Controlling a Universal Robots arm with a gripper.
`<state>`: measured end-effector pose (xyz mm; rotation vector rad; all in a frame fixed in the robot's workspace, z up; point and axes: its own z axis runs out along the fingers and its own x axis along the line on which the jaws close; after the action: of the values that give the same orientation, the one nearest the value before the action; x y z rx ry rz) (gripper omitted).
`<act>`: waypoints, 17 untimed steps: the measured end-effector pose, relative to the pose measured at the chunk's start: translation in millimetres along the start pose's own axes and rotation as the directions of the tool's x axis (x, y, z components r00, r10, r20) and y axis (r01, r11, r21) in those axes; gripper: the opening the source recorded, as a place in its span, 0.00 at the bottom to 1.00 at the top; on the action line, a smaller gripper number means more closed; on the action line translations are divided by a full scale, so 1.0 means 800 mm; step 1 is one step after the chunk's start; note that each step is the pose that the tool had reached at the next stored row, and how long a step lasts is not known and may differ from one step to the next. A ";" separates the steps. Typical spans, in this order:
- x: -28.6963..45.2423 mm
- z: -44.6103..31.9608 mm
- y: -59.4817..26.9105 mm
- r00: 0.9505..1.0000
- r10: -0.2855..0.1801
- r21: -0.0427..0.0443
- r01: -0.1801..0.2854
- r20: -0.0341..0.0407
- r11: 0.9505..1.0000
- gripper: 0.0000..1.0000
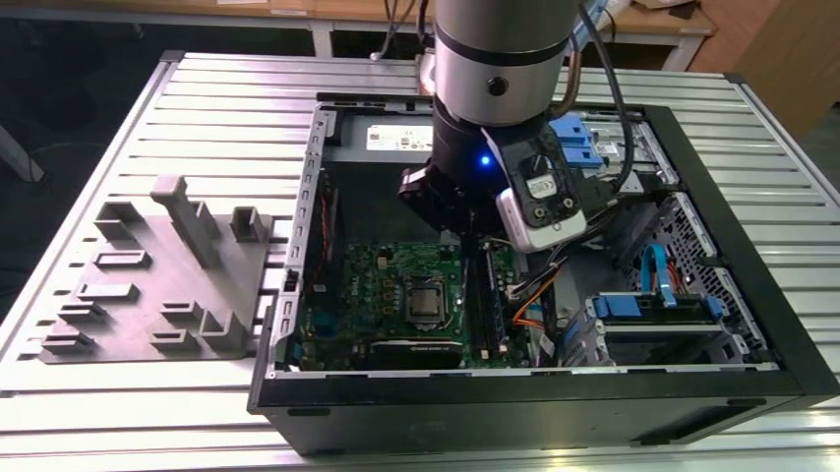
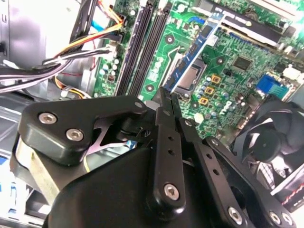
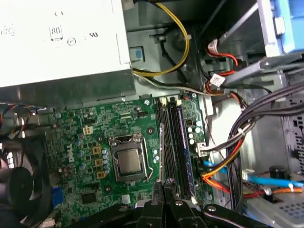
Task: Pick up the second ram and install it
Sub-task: 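Insert the second ram into the second slot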
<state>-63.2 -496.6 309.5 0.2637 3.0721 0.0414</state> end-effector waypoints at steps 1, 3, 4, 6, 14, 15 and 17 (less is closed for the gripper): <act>0.0003 0.0012 0.001 1.000 -0.006 0.000 0.006 0.000 1.000 0.09; 0.0009 0.0050 0.003 1.000 -0.020 -0.001 0.020 0.000 1.000 0.09; 0.0012 0.0072 0.004 1.000 -0.028 -0.002 0.028 -0.001 1.000 0.09; 0.0017 0.0120 0.006 0.999 -0.044 -0.003 0.044 -0.001 0.999 0.09; -0.0051 0.0306 0.008 0.996 -0.094 -0.003 0.094 -0.002 0.996 0.09; -0.0089 0.0330 0.008 0.995 -0.095 -0.003 0.095 -0.002 0.995 0.09; -0.0168 0.0380 0.010 0.995 -0.097 -0.003 0.097 -0.003 0.995 0.09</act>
<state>-46.8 -490.6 280.1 0.1148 3.0827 0.0424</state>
